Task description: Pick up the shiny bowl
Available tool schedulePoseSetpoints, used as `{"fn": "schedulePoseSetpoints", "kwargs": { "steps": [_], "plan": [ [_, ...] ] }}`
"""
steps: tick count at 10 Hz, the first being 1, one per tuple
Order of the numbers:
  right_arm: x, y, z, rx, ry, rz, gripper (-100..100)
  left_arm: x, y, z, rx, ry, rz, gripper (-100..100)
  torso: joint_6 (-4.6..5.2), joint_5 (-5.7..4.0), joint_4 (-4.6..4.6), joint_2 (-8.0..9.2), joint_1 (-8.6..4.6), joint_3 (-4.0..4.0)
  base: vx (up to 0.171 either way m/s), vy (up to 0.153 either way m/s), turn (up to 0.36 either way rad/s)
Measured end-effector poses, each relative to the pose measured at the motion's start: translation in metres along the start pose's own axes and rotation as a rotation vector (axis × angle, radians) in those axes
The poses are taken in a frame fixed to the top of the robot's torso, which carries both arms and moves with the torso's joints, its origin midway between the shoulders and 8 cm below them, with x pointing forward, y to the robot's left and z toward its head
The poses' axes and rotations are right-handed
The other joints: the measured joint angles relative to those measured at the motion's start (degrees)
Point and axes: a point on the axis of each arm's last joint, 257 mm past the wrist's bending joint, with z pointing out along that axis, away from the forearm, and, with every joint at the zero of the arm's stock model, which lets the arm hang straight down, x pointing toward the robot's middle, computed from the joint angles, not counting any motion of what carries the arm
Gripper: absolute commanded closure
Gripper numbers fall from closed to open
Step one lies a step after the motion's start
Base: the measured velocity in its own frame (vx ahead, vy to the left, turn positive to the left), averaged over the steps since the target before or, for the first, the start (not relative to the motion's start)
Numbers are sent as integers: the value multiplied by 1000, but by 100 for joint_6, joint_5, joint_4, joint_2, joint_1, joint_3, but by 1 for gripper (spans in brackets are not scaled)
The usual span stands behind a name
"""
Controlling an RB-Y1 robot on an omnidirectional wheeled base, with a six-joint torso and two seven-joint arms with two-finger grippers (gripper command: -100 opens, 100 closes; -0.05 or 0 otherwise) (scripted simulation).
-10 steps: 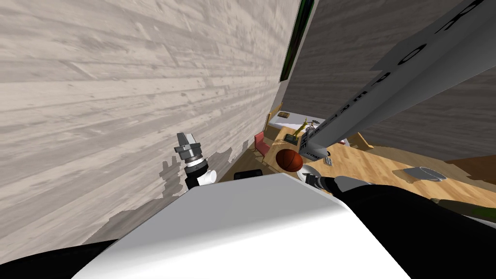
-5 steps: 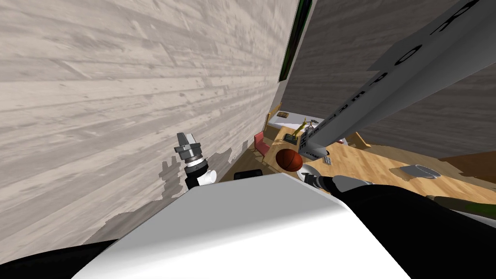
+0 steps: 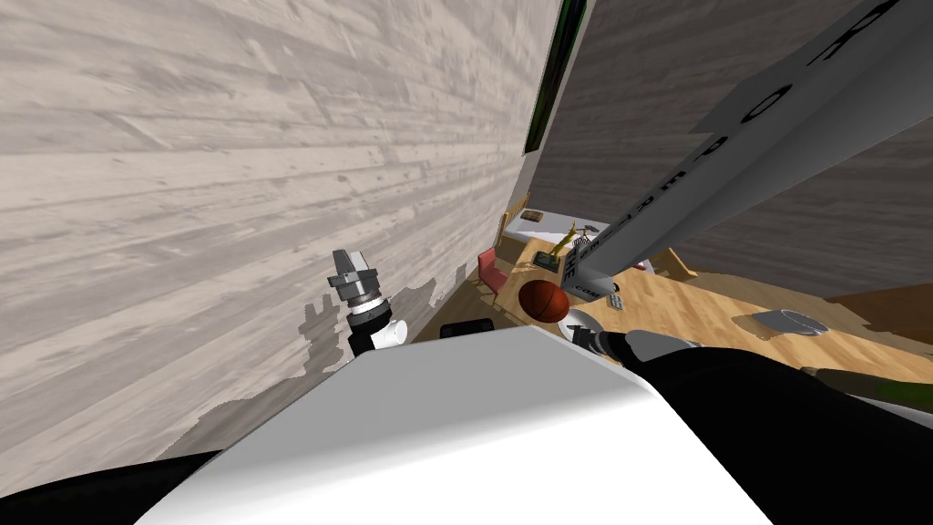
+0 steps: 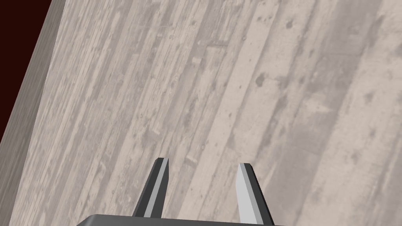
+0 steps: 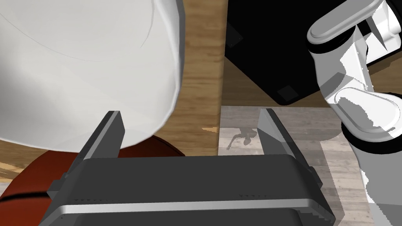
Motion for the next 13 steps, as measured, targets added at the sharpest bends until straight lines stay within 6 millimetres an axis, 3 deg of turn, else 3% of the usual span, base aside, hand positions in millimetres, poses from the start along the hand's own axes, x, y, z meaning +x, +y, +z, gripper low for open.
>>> {"fn": "schedulePoseSetpoints", "kwargs": {
  "steps": [9,13],
  "plan": [
    [8,38,20,15,6,40,-100,0,0,0,0,0,0,0,6,-70,-14,14,-7,0,-14,-16,48],
    [7,43,20,9,5,43,-100,0,0,0,0,0,0,0,7,-70,-16,7,2,-5,5,6,-17]
  ]
}}
